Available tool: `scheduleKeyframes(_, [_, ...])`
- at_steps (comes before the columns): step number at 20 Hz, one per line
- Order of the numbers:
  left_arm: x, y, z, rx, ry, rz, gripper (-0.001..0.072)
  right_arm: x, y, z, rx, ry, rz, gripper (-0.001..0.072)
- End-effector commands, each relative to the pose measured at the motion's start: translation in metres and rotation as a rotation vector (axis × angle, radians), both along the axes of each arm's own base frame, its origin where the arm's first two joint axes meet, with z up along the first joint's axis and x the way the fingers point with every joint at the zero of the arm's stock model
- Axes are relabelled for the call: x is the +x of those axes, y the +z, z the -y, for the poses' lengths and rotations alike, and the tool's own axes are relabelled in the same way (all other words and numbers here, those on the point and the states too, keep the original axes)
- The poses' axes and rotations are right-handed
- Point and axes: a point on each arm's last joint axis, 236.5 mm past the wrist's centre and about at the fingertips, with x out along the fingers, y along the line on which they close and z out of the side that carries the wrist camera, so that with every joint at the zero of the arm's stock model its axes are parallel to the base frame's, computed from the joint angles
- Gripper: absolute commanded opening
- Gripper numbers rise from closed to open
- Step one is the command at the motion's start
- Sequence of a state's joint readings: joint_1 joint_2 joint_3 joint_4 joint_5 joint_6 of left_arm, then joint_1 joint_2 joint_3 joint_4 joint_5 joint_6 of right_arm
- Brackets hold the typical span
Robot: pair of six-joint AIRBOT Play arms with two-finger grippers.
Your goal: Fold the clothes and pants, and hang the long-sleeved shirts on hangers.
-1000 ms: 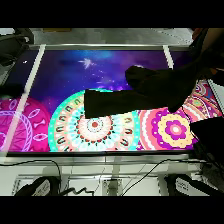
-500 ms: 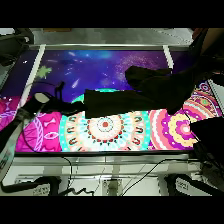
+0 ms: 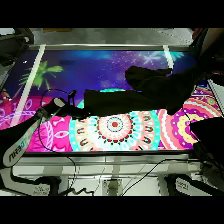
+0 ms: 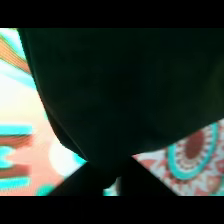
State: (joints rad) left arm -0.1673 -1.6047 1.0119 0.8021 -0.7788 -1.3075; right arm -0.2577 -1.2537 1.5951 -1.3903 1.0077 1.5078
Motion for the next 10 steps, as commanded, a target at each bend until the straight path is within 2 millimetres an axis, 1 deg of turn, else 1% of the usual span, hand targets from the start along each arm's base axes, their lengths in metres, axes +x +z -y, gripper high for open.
scheduleKeyframes(1, [0.024,0.008,0.01,-0.005,0.042,0.083,0.0016,0.001,0.001,0.0,0.001,0.0,0.008,0.0037])
scheduleKeyframes(2, [0.037,0.023,0.009,-0.009,0.04,0.124,0.0016,0.002,0.004,0.0,0.0,-0.001,0.02,0.0037])
scheduleKeyframes(3, [0.053,0.044,0.006,-0.014,0.04,0.183,0.0015,0.005,0.009,0.0,0.003,-0.003,0.041,0.0037])
scheduleKeyframes(4, [0.075,0.077,-0.003,-0.018,0.052,0.27,0.0014,0.007,0.016,-0.002,0.014,-0.001,0.07,0.0037])
scheduleKeyframes(5, [0.095,0.115,-0.017,-0.025,0.083,0.358,0.0014,0.01,0.025,-0.003,0.016,-0.004,0.106,0.0037])
scheduleKeyframes(6, [0.115,0.162,-0.037,-0.032,0.125,0.459,0.0014,0.012,0.034,-0.002,0.011,-0.008,0.141,0.0037])
scheduleKeyframes(7, [0.129,0.211,-0.062,-0.032,0.174,0.563,0.0014,0.013,0.044,0.0,0.003,-0.013,0.175,0.0037])
scheduleKeyframes(8, [0.137,0.256,-0.089,-0.024,0.222,0.658,0.0014,0.013,0.051,0.002,-0.009,-0.018,0.197,0.0037])
scheduleKeyframes(9, [0.139,0.299,-0.119,-0.005,0.275,0.753,0.0013,0.014,0.058,0.003,-0.016,-0.022,0.218,0.0037])
scheduleKeyframes(10, [0.135,0.342,-0.152,0.024,0.335,0.852,0.0013,0.014,0.064,0.004,-0.015,-0.028,0.239,0.0037])
